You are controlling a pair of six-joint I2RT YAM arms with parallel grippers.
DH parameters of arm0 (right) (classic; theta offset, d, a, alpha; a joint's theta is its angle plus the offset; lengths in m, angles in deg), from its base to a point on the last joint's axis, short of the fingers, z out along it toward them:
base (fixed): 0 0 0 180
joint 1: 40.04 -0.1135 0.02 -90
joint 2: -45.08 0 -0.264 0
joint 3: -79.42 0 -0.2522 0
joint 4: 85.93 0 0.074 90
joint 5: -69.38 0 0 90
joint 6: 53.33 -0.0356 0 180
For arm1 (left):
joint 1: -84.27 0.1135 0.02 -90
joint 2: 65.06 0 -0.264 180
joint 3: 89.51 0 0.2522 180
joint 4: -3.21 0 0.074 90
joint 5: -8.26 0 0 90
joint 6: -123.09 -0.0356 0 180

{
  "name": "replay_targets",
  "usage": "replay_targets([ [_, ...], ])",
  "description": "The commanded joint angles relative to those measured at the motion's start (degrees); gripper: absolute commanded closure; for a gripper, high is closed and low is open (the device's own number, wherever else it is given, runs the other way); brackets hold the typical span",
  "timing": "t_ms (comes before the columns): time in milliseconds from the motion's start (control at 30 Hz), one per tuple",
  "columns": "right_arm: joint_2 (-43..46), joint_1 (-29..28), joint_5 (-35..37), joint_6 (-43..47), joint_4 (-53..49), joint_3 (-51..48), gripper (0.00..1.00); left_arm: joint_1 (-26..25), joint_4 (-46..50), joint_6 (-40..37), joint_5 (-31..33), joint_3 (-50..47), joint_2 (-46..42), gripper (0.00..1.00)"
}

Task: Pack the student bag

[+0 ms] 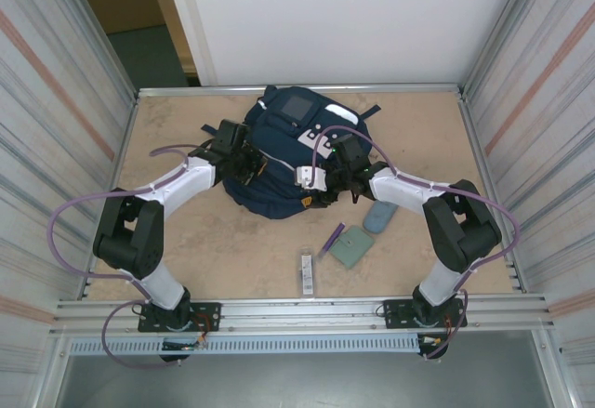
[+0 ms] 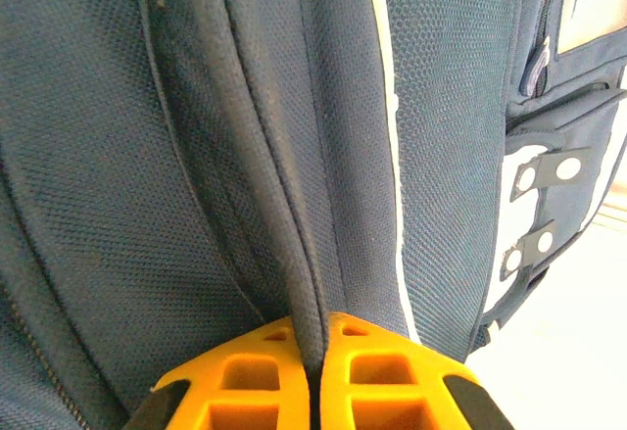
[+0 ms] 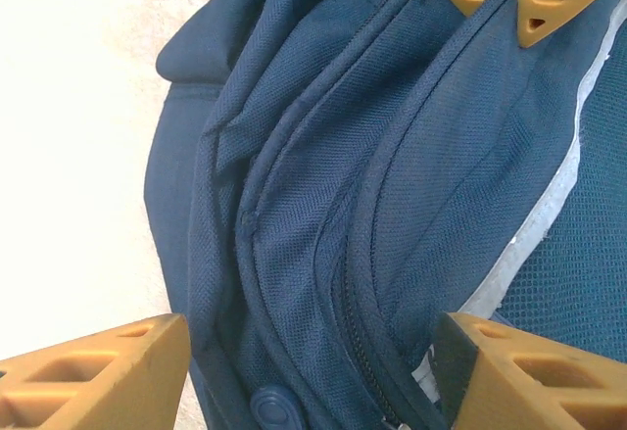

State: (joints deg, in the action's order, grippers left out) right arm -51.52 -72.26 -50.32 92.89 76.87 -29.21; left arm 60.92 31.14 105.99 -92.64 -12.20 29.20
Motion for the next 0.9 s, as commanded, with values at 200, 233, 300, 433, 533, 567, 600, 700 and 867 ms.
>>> replay_targets([
  [200,0.0,-0.8,5.3,3.3,0.1,0.2,0.34,-1.3,0.6,0.1,-2.7,0.3,-3.0,1.00],
  [233,0.5,-0.4,5.6,3.9,-1.2,0.5,0.34,-1.3,0.6,0.1,-2.9,0.4,-3.1,1.00],
  [300,2.7,1.7,2.5,4.0,-5.6,1.6,0.35,-1.3,0.9,-0.4,-2.6,0.5,-3.3,1.00],
  [433,6.3,3.9,1.1,6.0,-7.3,0.7,0.34,-1.3,2.0,-1.1,-2.3,0.8,-3.6,1.00],
  [533,5.3,4.0,1.9,7.0,-8.4,1.7,0.34,-1.3,1.8,-1.0,-2.7,1.0,-3.5,1.00],
  [567,4.4,3.7,2.2,6.5,-7.5,2.0,0.34,-1.3,1.8,-1.0,-2.9,1.1,-3.4,1.00],
  [600,3.6,3.1,3.3,6.0,-5.9,2.0,0.35,-1.3,1.8,-1.0,-3.0,1.3,-3.3,1.00],
  [700,0.7,1.6,5.5,5.8,-3.5,3.0,0.35,-1.3,1.8,-1.1,-3.3,1.6,-3.2,1.00],
  [867,-2.5,0.2,6.4,5.0,-4.1,6.7,0.36,-1.3,2.0,-1.4,-3.4,2.0,-3.0,1.00],
])
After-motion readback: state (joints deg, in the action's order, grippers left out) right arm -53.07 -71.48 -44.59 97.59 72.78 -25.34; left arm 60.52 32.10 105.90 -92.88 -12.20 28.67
